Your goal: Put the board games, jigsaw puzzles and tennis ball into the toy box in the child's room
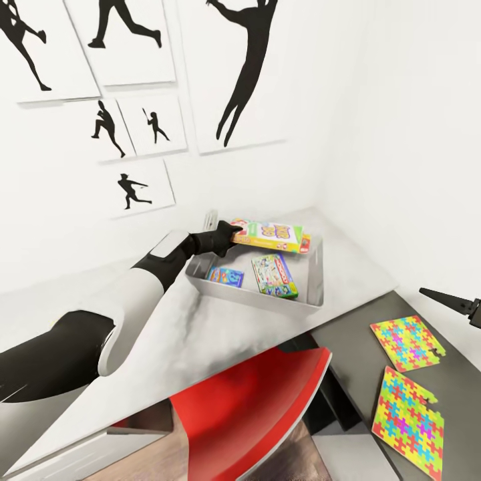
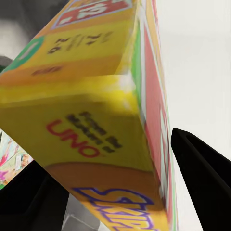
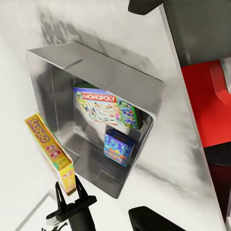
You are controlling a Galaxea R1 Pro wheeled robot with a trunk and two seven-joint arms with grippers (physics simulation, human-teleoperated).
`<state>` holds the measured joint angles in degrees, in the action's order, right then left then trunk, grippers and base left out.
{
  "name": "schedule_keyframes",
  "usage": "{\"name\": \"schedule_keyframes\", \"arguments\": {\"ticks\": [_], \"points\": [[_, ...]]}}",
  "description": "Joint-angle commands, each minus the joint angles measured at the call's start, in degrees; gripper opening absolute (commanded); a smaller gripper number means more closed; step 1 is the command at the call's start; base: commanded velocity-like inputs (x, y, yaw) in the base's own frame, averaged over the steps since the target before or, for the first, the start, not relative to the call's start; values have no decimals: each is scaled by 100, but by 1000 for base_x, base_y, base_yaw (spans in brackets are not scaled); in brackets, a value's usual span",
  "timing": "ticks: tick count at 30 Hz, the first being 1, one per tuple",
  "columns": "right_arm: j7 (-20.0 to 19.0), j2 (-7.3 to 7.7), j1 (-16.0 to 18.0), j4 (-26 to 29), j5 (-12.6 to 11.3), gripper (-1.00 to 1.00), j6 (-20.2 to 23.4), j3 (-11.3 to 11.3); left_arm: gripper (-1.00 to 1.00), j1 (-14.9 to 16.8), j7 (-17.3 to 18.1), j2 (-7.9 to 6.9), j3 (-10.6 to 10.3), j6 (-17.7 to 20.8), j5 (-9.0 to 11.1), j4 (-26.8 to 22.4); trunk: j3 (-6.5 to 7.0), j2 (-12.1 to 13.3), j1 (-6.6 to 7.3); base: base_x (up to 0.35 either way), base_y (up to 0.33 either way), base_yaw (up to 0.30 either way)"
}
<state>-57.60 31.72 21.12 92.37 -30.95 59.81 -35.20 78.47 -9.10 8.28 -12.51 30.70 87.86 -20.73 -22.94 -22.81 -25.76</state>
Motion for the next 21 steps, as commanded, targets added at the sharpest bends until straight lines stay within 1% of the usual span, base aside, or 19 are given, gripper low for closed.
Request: {"name": "schedule_keyframes", "arguments": {"ticks": [1,6,8,12,13,16,21], "points": [[-32,1,6,0,20,100,19,-4,-100,5,-74,-1,-27,-3,66,-9,-19,-11,-3,0,0,0],[-32,1,6,0,19,100,19,-4,-100,9,-136,-2,-30,-3,39,-16,-66,-11,-3,0,0,0],[-32,1,6,0,19,100,19,-4,-100,9,-152,0,-29,-3,-31,-22,-84,-11,-3,0,0,0],[-32,1,6,0,19,100,19,-4,-100,10,-164,12,-26,-3,-279,-44,-122,-11,-3,0,0,0],[-32,1,6,0,19,100,19,-4,-100,10,-164,12,-26,-3,-279,-44,-131,-11,-3,0,0,0],[-32,3,6,0,19,100,19,-9,-100,11,-167,18,-25,-3,-409,-57,-159,-11,-3,0,0,0],[-32,2,6,0,19,100,19,-11,-100,11,-169,21,-24,-3,-492,-74,-206,-11,-3,0,0,0]]}}
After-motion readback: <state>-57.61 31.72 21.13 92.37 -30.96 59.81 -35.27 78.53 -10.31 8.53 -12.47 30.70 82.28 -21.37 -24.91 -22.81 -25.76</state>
